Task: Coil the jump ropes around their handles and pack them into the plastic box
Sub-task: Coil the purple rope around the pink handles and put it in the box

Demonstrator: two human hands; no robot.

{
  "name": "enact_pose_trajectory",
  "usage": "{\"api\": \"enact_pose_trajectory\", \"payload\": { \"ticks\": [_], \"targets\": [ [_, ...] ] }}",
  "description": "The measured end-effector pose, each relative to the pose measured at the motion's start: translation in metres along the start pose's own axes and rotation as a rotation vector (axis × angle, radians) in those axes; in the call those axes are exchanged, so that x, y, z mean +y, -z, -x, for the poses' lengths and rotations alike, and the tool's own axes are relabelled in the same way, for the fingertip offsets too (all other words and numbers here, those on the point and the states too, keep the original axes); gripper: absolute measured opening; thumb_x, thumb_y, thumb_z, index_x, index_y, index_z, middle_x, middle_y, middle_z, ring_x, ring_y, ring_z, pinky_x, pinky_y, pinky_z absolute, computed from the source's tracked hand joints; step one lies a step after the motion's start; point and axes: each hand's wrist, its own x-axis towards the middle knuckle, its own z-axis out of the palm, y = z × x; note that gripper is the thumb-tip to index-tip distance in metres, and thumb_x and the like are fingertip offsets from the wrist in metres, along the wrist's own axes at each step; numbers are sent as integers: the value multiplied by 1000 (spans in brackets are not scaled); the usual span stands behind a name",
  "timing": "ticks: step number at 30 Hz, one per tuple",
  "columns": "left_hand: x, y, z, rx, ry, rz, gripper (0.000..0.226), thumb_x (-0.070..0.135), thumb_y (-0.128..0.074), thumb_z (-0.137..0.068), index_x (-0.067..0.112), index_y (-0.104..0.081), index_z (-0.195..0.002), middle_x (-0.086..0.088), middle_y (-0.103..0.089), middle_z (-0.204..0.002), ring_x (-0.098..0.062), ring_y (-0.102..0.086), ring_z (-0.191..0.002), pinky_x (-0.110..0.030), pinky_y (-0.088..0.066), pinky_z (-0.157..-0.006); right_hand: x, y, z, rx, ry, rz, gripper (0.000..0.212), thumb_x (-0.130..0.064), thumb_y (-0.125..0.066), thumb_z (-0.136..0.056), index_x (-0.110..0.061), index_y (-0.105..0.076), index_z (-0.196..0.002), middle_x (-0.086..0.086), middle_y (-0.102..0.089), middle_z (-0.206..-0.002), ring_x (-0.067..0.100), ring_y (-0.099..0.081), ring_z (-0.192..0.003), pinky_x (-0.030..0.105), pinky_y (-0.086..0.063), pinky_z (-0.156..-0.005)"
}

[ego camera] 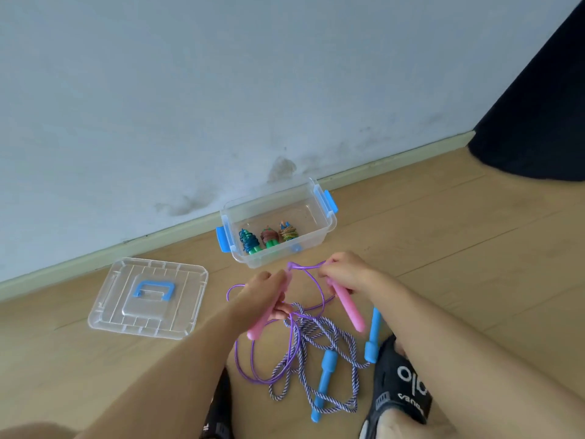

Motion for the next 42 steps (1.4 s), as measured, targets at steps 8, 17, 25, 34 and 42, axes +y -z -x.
{"api": "enact_pose_trajectory", "payload": {
  "ticks": [8, 17, 25, 34, 42],
  "targets": [
    [63, 43, 85, -8, 39, 99, 23, 28, -61, -94, 14, -50, -80, 1, -45, -55, -8, -39, -38, -16, -36, -36, -44, 38, 94, 19, 28, -235, 22, -21, -48, -87, -14, -55, -67, 5, -65, -56, 13, -38, -50, 21, -24, -41],
    [105, 40, 158, -358, -86, 47, 41, 40, -49, -100, 3, -60, -113, -16, -69, -106, -32, -68, -95, -38, -58, -79, -93, 18, 156, -310, 238, -503, 14, -8, -51, -95, -6, -59, -83, 12, -65, -84, 22, -66, -76, 30, -59, -78],
    [100, 61, 165, -299, -156, -91, 19, 21, -63, -92, 6, -60, -103, -7, -62, -80, -15, -58, -67, -24, -52, -69, -104, 4, 157, -334, 300, -356, 19, -11, -53, -93, 0, -68, -97, 20, -71, -97, 29, -71, -87, 33, -59, -80],
    [98, 80, 163, -341, -230, -261, 30, 7, -63, -89, 4, -58, -118, -8, -68, -99, -15, -56, -68, -28, -50, -62, -107, 11, 152, -145, 671, 262, 95, 9, -66, -72, -37, -33, -148, -9, -40, -147, 10, -43, -131, 30, -49, -96],
    [101, 84, 162, -393, -334, -296, 31, 3, -58, -77, 7, -64, -107, -10, -68, -96, -16, -55, -63, -28, -47, -59, -114, 7, 147, -281, 655, 204, 65, 0, -74, -60, -13, -56, -121, 16, -68, -112, 33, -67, -104, 46, -55, -89]
  ]
}}
